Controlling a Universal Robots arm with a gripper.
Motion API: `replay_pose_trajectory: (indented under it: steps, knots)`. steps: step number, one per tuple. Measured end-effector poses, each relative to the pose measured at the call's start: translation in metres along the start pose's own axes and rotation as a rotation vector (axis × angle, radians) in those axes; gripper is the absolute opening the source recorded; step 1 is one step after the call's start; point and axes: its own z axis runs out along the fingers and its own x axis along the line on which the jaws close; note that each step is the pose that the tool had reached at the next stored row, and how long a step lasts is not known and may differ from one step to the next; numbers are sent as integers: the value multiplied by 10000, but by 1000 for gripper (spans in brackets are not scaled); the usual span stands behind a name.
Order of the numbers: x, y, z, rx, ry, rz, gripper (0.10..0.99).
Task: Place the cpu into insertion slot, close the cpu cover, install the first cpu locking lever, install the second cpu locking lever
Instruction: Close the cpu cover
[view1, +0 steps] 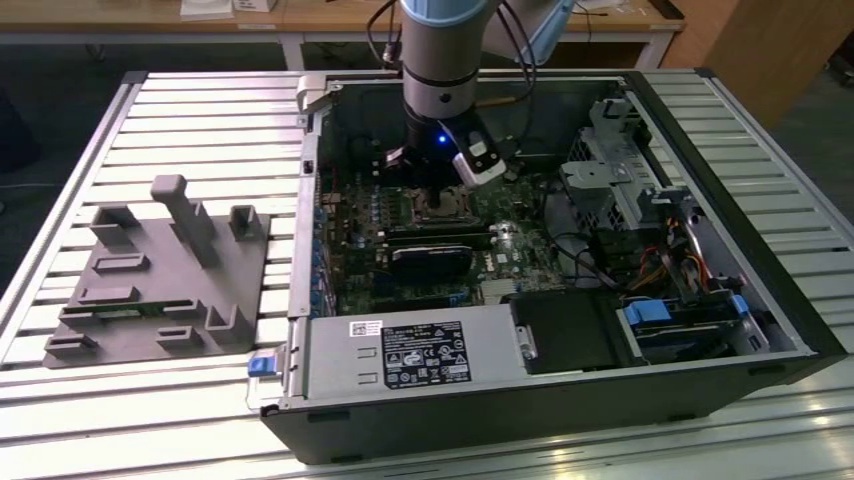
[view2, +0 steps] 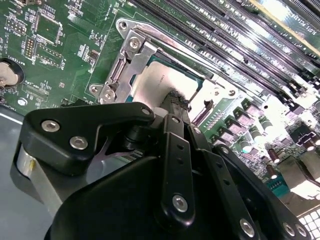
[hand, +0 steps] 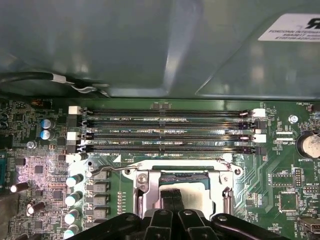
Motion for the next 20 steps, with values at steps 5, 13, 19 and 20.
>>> replay_pose_trajectory:
  steps: [5,13,19,20]
  knots:
    - [-1,4,-44,-1,0,0,106]
    - [121,-7,-51,-4,-68,-7,106]
    - [181,-14,-43,-5,-79,-7,106]
    - [184,-14,-39,-6,-79,-8,106]
